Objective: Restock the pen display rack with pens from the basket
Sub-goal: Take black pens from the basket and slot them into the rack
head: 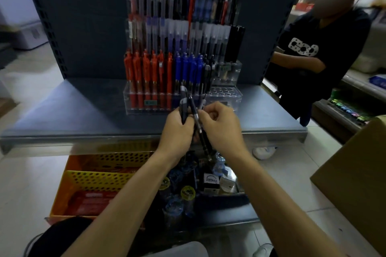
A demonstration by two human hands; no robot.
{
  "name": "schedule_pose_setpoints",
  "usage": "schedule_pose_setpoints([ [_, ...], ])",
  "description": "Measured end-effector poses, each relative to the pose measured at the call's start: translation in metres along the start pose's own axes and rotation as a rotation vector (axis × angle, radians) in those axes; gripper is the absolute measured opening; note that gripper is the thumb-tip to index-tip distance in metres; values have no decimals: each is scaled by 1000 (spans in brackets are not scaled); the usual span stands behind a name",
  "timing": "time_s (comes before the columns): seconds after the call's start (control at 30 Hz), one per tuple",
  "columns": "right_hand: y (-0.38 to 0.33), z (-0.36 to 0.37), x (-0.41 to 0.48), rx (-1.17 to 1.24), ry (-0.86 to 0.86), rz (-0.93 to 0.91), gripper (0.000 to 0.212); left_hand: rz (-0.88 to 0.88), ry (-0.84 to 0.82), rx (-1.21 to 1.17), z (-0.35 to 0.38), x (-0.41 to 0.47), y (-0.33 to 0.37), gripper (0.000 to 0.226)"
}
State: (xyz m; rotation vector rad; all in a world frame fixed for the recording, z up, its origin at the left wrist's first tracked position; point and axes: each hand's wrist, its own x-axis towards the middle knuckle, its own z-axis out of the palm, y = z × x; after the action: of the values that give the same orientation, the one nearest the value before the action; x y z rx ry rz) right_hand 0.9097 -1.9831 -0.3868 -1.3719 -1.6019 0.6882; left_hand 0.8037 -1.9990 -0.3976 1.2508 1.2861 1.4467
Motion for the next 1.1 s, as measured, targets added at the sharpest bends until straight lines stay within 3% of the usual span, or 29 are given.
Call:
schedule_pose_setpoints([
  [0.23, -4, 0, -5, -84, 76, -186, 10, 25, 33, 35, -1, 3, -1, 20],
  [0.33, -4, -3, -5, -116, 15, -285, 4, 30, 35, 38, 1, 2, 1, 19],
  [0.53, -5, -5, -12, -52, -110, -266, 18, 26, 47, 33, -1, 6, -2, 17],
  [0.73, -5, -21, -8, 285, -174, -134, 20, 20, 81, 38, 1, 7, -1, 14],
  [0.97, -16, -40, 4, 769, -156, 42, 26, -4, 19, -187, -3, 10, 7, 23],
  [1.1, -14, -46, 16, 869, -148, 122, 32, -25, -41, -232, -4, 11, 6, 26],
])
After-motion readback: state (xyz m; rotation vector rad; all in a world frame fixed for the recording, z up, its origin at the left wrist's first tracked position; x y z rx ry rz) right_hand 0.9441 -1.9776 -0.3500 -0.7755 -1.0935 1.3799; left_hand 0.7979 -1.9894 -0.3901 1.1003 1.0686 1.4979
